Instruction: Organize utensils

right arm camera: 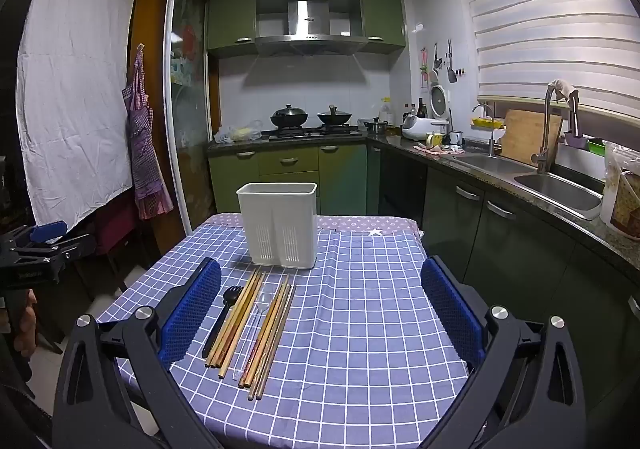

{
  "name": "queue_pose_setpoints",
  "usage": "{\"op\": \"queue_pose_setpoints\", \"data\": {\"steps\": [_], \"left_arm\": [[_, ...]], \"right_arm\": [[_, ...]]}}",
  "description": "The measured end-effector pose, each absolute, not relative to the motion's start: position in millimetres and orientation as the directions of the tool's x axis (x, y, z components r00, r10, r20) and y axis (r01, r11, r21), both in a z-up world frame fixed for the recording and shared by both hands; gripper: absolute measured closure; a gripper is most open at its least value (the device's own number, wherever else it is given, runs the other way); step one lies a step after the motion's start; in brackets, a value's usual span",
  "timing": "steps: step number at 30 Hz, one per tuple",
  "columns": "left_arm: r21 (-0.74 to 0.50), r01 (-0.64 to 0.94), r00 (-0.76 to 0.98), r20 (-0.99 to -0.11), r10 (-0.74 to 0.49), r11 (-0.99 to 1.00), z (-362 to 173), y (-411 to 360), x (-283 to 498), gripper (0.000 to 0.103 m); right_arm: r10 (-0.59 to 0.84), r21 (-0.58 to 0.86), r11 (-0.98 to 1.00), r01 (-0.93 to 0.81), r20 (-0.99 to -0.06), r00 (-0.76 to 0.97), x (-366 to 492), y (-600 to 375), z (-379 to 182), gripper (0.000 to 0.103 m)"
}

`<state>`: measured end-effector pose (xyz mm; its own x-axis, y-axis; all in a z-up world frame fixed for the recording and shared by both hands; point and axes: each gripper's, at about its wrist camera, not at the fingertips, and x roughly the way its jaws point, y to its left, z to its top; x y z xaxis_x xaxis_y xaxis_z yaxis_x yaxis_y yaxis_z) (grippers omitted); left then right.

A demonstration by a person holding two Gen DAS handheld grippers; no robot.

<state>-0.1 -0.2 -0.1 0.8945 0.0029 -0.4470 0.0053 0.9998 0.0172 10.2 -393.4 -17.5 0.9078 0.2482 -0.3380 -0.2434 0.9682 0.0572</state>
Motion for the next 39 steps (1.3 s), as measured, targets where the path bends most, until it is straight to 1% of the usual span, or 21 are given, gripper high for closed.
{"op": "queue_pose_setpoints", "data": {"steps": [9, 18, 39], "left_arm": [[0.001, 0.008, 0.889, -0.457, -0.006, 1.0, 2.2, 4.0, -1.6, 0.006], [0.005, 0.006, 0.883, -0.47, -0.003, 1.0, -7.0, -0.2, 2.4, 0.006], [0.005, 0.007, 0.881, -0.474, -0.004, 1.0, -8.1, -1.1, 3.3, 0.006]], "right_arm": [[0.247, 0.052, 0.969, -0.243, -0.33, 0.911, 9.2, -393.0, -17.0, 0.004], [0.246, 0.059, 0.969, -0.241, -0.337, 0.909, 16.2, -384.0, -26.6, 0.004], [0.257, 0.06, 0.966, -0.252, -0.339, 0.905, 12.2, -391.1, -24.7, 0.004]]}}
